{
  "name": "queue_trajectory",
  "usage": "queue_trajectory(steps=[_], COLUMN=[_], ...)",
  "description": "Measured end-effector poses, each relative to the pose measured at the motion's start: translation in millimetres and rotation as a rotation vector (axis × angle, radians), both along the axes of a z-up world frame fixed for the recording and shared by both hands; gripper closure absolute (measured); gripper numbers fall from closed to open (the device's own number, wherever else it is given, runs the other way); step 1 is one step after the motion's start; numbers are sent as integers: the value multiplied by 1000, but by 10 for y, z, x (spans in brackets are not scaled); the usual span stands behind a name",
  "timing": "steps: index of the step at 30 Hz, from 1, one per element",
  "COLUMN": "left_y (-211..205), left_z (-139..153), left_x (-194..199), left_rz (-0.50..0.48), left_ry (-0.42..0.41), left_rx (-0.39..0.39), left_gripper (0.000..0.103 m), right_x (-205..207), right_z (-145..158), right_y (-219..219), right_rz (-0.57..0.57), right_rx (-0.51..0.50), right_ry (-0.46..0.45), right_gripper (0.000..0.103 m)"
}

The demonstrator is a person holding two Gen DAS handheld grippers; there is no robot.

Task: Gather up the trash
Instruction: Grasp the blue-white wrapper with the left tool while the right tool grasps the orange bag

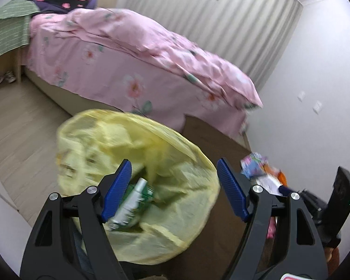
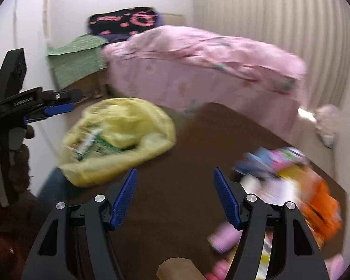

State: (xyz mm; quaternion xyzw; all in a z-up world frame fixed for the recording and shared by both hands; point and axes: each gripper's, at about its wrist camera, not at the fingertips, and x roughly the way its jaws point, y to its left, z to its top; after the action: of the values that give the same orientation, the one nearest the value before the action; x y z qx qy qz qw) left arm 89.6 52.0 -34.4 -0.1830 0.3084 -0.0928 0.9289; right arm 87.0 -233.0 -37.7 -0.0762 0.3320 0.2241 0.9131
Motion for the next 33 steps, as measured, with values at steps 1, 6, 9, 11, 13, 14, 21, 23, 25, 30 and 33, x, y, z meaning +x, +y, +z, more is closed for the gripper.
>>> queue_trajectory(steps=[1, 6, 9, 11, 13, 14, 21, 23, 25, 30, 33], left_y=[-101, -628, -935, -1170, -1365, -1441, -1951, -2034, -2169, -2450, -2459], left_z=[-30, -100, -151, -201, -239, -249, -231, -210, -203, -350, -541], left_x=[25, 53, 59, 55, 64, 74, 378, 508, 685, 1177, 1456], left_rz=[-31, -188, -283, -354, -406, -424, -505, -513, -522, -509, -495], left_ry=[11, 37, 50, 66, 81, 83, 28, 24, 17, 63, 156], left_rx=[8, 81, 123, 142, 160, 166, 153, 136, 144, 224, 201], left_gripper=[31, 31, 31, 31, 31, 31, 31, 32, 32, 38, 52], right_x=[-52, -336, -517, -611, -690, -734, -866, -856, -832, -835, -847], right_z=[-17, -129, -188, -238, -310, -343, -414, -441, -473, -534, -543], right_y=[-146, -752, -1077, -1223, -1343, -1394, -1517, -1512, -1498, -1466, -1438], right_rz=[-27, -202, -310, -368, -416, -428, -455, -449, -442, -432, -416], right_rx=[9, 24, 42, 40, 21, 11, -6, -21, -38, -40, -42], right_ry=[4, 1, -5, -1, 19, 20, 14, 18, 18, 7, 0], right_gripper=[40, 40, 40, 40, 40, 40, 40, 40, 40, 40, 40])
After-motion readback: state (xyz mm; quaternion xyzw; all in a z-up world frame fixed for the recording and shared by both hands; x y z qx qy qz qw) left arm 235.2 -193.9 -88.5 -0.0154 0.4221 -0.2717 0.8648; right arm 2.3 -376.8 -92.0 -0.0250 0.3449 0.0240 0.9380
